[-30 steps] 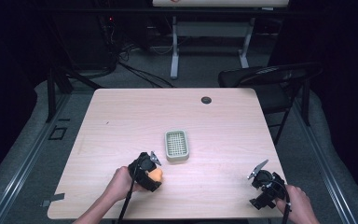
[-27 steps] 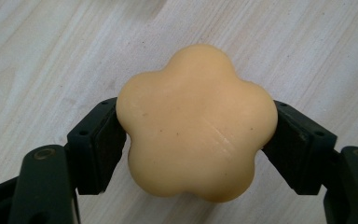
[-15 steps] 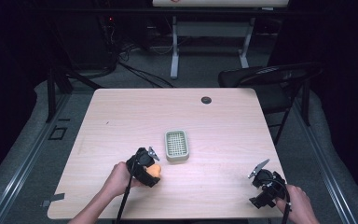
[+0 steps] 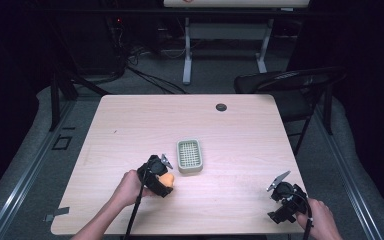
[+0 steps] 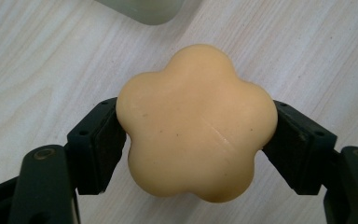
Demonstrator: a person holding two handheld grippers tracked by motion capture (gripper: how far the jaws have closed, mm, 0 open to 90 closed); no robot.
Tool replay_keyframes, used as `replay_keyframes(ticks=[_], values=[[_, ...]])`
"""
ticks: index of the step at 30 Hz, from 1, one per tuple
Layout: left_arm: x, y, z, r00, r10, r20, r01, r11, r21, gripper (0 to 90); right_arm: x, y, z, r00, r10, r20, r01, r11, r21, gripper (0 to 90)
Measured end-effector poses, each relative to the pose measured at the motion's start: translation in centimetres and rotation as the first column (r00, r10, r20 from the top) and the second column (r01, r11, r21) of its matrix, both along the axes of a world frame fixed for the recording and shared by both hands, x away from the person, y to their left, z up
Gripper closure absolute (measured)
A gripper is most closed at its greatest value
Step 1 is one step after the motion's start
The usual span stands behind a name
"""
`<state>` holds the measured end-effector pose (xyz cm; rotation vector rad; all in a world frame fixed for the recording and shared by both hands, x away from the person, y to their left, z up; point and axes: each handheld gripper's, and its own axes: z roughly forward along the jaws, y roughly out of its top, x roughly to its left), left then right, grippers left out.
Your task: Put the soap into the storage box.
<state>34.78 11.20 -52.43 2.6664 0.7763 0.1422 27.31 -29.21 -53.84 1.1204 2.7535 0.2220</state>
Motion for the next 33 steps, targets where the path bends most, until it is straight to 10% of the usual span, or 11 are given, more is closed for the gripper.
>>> replay_keyframes(ticks=[33], values=[[4.1,-1.2,4.2,0.9984,-0.009,0.057,0.007,0.9996,0.029,25.4,0.0,-0.2,-0.3,1.0,0.001,-0.009,-0.001,1.0,-0.006,15.6]])
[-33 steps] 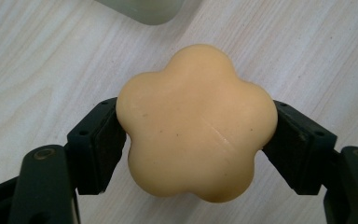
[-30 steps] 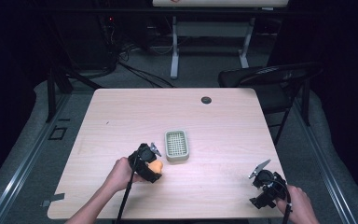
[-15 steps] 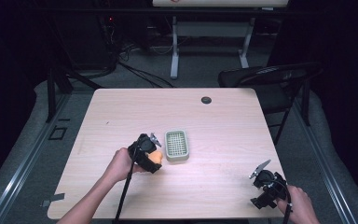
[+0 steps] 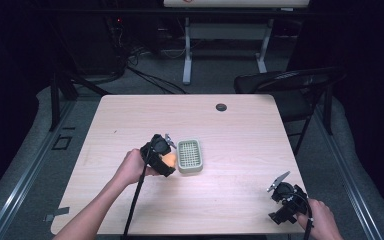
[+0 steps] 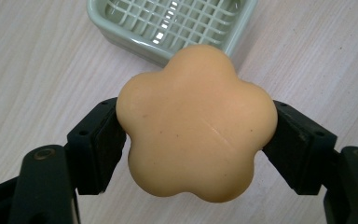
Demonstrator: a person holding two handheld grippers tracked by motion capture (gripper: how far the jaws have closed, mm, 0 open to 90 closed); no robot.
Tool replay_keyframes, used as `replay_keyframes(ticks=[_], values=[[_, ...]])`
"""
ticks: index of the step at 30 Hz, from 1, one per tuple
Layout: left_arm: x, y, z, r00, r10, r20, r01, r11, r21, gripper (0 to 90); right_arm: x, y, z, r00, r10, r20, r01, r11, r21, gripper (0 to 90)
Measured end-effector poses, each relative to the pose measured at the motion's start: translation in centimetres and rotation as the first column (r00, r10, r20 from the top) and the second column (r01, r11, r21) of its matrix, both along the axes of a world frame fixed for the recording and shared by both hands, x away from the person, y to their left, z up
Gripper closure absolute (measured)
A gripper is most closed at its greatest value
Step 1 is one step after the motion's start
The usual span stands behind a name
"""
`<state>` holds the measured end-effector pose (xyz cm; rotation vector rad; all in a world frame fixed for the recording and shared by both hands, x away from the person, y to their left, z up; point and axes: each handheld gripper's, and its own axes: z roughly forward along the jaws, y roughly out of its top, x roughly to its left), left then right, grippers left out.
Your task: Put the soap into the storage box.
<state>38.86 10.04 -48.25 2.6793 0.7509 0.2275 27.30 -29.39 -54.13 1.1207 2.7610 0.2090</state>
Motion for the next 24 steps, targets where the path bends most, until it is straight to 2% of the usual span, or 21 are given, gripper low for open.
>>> replay_keyframes(ticks=[3,10,11,16,18,19,24], values=[[0.4,-0.3,0.3,1.0,0.006,-0.001,-0.006,1.0,-0.004,25.4,0.0,0.0,0.1,1.0,0.001,0.004,-0.001,1.0,-0.009,15.6],[1.6,-1.1,1.3,0.9999,-0.007,0.011,0.007,1.0,-0.007,25.4,-0.1,0.0,-0.1,1.0,-0.006,0.002,0.006,0.9999,0.011,15.6],[1.8,-1.4,1.5,0.9999,-0.01,0.011,0.01,0.9999,-0.007,25.4,0.0,0.0,0.0,1.0,-0.001,-0.001,0.001,1.0,0.003,15.6],[2.7,-2.5,2.0,0.9996,-0.025,0.015,0.025,0.9997,0.007,25.4,-0.1,0.0,-0.1,1.0,-0.007,0.003,0.007,0.9999,0.012,15.7],[3.1,-3.0,2.0,0.9995,-0.03,0.013,0.03,0.9995,0.006,25.4,-0.1,-0.1,-0.1,1.0,-0.005,0.002,0.005,0.9999,0.012,15.6],[3.2,-3.2,2.0,0.9994,-0.032,0.011,0.032,0.9995,0.007,25.4,0.0,-0.1,0.1,1.0,0.008,-0.005,-0.008,0.9999,-0.012,15.6],[3.9,-4.3,1.6,0.9992,-0.04,0.0,0.04,0.9992,0.006,25.4,-0.1,-0.1,0.0,1.0,0.001,-0.001,-0.001,1.0,-0.006,15.6]])
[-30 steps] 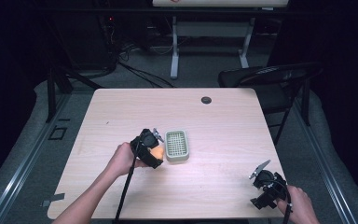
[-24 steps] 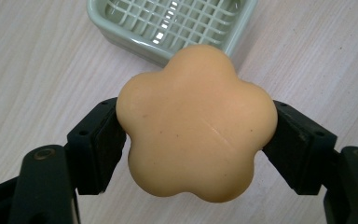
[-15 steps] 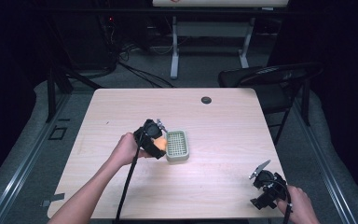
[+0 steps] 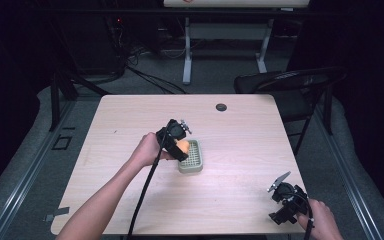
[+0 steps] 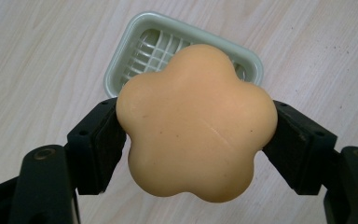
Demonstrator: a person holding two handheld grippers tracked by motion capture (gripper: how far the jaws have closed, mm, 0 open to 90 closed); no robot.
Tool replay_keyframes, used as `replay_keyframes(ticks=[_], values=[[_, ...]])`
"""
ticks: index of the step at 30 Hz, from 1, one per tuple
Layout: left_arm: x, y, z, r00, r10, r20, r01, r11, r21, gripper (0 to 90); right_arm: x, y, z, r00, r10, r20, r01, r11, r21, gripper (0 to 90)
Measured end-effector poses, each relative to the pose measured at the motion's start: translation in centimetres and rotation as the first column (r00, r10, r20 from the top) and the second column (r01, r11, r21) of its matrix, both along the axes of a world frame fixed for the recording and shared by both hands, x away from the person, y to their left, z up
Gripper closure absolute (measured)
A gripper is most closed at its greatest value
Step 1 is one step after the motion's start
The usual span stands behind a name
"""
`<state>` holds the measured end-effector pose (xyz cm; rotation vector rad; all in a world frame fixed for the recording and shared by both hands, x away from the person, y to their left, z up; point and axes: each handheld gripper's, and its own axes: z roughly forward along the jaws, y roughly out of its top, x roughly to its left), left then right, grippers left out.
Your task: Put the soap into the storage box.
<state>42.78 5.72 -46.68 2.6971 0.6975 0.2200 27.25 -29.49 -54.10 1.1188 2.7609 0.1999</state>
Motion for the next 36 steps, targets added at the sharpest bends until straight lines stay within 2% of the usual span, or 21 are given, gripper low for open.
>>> replay_keyframes(ticks=[10,12,22,36], values=[[1.6,-1.7,-1.9,0.999,-0.001,-0.044,0.001,1.0,-0.007,25.4,-0.1,-0.1,0.0,1.0,-0.005,-0.006,0.005,0.9999,0.011,15.6],[1.9,-2.0,-2.4,0.9987,-0.001,-0.051,0.0,1.0,-0.007,25.4,0.0,-0.1,0.1,1.0,-0.001,0.0,0.001,1.0,-0.004,15.6],[2.8,-3.1,-4.4,0.9972,-0.018,-0.072,0.019,0.9995,0.025,25.4,0.0,-0.1,0.1,1.0,0.003,-0.008,-0.003,1.0,0.003,15.6],[3.5,-3.6,-5.9,0.9934,-0.056,-0.1,0.065,0.9942,0.086,25.3,-0.1,-0.1,0.0,1.0,0.002,-0.001,-0.002,1.0,0.003,15.6]])
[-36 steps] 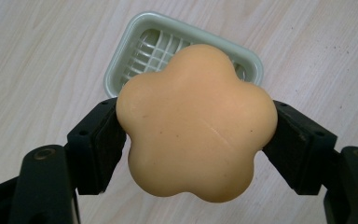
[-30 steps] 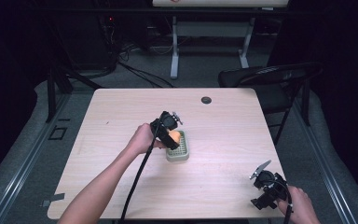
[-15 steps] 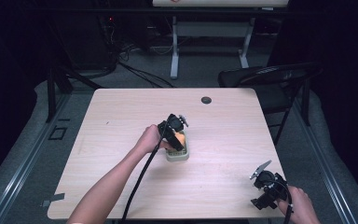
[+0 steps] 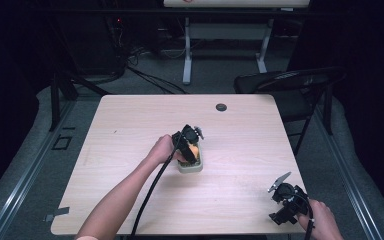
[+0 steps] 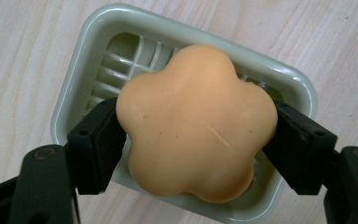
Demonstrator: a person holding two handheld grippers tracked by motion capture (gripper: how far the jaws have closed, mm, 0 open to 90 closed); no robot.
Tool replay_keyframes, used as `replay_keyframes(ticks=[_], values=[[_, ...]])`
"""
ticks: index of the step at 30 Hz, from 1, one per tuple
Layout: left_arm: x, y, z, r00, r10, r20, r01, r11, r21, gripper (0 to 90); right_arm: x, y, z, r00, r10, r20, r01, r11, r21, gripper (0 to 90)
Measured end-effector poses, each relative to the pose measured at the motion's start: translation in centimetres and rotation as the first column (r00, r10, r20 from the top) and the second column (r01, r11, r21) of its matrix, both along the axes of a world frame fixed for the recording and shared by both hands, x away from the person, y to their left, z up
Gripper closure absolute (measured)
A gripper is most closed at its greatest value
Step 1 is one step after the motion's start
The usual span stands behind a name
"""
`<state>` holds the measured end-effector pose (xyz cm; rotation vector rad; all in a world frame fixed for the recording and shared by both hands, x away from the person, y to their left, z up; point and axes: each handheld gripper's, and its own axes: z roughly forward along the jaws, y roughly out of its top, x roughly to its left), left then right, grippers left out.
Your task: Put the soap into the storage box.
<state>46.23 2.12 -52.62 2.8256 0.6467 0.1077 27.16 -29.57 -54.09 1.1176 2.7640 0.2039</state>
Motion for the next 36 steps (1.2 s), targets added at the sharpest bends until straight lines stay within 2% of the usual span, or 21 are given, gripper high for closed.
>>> replay_keyframes(ticks=[2,8,12,15,22,36], values=[[0.05,0.02,-0.16,0.9999,-0.009,-0.005,0.009,0.9999,0.012,25.3,0.01,-0.02,-0.01,1.0,-0.001,-0.002,0.001,1.0,0.002,15.6],[0.22,0.18,-0.31,0.9993,-0.035,-0.014,0.035,0.9994,0.006,25.3,0.01,0.0,-0.05,0.9999,-0.006,-0.011,0.006,0.9999,0.011,15.6],[0.32,0.2,-0.3,0.9974,-0.069,-0.022,0.069,0.9976,0.009,25.4,0.03,0.0,-0.05,1.0,-0.003,-0.008,0.003,1.0,0.001,15.6],[0.36,0.32,-0.35,0.9956,-0.091,-0.025,0.091,0.9959,0.004,25.3,0.02,0.0,-0.04,0.9999,-0.004,-0.011,0.004,1.0,0.001,15.7],[0.59,0.32,-0.27,0.9889,-0.144,-0.035,0.145,0.9891,0.024,25.3,0.01,-0.01,-0.07,0.9999,-0.004,-0.01,0.004,1.0,0.001,15.7],[0.67,0.41,-0.3,0.9907,-0.133,-0.026,0.134,0.9907,0.024,24.5,0.04,-0.03,0.02,0.9997,0.003,-0.022,-0.003,1.0,0.0,15.6]])
